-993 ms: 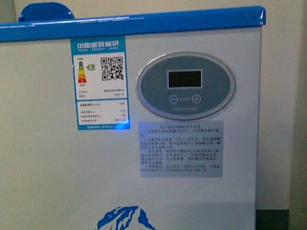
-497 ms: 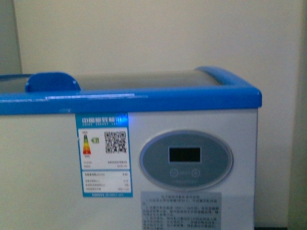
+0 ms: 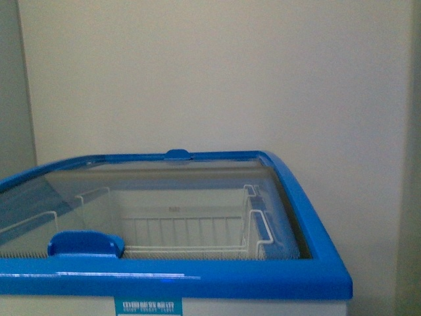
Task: Put drink in fridge
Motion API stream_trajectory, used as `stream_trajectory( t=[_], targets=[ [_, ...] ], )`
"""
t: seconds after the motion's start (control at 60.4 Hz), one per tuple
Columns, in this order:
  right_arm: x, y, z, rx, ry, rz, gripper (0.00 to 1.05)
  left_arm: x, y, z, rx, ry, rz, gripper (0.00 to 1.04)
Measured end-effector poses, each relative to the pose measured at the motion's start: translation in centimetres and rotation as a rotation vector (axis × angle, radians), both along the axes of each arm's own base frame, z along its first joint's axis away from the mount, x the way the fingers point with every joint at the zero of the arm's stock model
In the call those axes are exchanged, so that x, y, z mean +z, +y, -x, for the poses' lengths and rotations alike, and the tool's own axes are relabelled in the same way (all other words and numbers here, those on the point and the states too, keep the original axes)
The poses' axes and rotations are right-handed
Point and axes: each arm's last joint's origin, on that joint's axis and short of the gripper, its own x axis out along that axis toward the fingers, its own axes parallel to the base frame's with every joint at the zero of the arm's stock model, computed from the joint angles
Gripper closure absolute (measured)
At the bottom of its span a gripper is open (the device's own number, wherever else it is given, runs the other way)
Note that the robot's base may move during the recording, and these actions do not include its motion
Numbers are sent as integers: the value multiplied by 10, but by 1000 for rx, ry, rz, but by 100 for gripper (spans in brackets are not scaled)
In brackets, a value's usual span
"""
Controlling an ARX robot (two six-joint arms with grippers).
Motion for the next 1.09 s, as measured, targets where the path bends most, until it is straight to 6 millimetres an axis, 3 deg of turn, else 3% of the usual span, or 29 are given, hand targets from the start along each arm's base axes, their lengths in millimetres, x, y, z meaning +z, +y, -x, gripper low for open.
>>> stream_trajectory(
  t=[0.364, 0.463, 0.563, 0.662, 0.745, 0.944, 1.093],
  targets=[
    [1, 0, 0, 3, -2, -1, 63, 0, 0, 0, 0, 0, 0, 8],
    [1, 0, 0, -2, -3, -2, 63, 0, 1, -4, -132, 72, 87, 8],
    [1, 0, 0, 2, -3, -1, 63, 8, 2, -30, -309, 97, 77, 8],
    [1, 0, 0, 2, -3, -1, 63, 28, 1, -66, -462, 8, -136, 8],
    [1, 0, 0, 2, -3, -1, 63, 32, 2, -97, -584, -36, -371, 8],
    [1, 0, 0, 3, -3, -1, 63, 31, 5, -157, -685, -118, -869, 8],
    [1, 0, 0, 3, -3, -1, 63, 30, 6, -180, -706, -122, -985, 8]
  ],
)
